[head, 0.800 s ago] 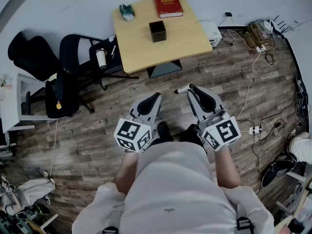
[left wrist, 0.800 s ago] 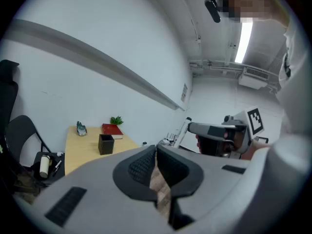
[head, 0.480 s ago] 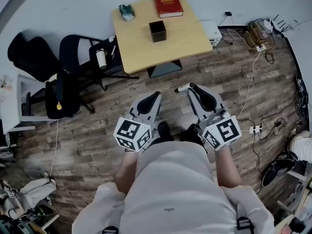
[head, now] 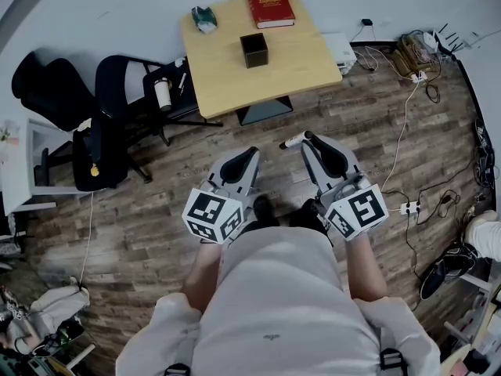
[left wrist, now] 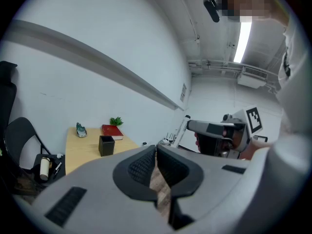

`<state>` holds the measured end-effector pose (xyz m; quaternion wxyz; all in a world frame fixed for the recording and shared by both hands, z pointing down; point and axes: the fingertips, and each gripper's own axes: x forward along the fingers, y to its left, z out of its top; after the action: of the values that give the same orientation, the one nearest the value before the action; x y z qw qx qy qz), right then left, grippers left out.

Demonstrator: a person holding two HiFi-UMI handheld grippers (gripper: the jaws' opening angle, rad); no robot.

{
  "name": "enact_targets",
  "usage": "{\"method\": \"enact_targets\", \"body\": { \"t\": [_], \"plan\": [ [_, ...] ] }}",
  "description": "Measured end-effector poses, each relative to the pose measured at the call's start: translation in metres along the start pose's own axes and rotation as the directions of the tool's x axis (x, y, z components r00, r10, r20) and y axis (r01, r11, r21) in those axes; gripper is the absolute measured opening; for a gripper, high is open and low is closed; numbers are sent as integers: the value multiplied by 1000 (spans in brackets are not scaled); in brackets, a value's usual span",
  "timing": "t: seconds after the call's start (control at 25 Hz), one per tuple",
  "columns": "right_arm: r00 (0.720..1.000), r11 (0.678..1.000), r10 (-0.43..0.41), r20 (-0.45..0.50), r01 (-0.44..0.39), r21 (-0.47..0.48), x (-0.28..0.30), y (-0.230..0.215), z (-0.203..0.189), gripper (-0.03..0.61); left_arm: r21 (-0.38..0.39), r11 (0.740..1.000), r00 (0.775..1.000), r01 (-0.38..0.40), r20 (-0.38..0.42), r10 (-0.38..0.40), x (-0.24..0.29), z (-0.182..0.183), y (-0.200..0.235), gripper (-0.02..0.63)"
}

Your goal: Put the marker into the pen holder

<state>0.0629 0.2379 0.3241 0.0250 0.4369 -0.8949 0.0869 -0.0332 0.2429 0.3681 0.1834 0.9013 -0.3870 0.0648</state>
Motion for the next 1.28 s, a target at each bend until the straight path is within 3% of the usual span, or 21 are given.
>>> {"method": "enact_targets", "body": {
  "t": [0.8,1.28],
  "plan": [
    [1000,1000,-25,-3,25,13,14,-9,-2,55,-7,999,999,41,-26,-41,10,-2,12,14],
    [999,999,34,5,-34,25,63,-44,10,55,-12,1000,1000,-7,-16,7,48,24,48,14]
  ]
}}
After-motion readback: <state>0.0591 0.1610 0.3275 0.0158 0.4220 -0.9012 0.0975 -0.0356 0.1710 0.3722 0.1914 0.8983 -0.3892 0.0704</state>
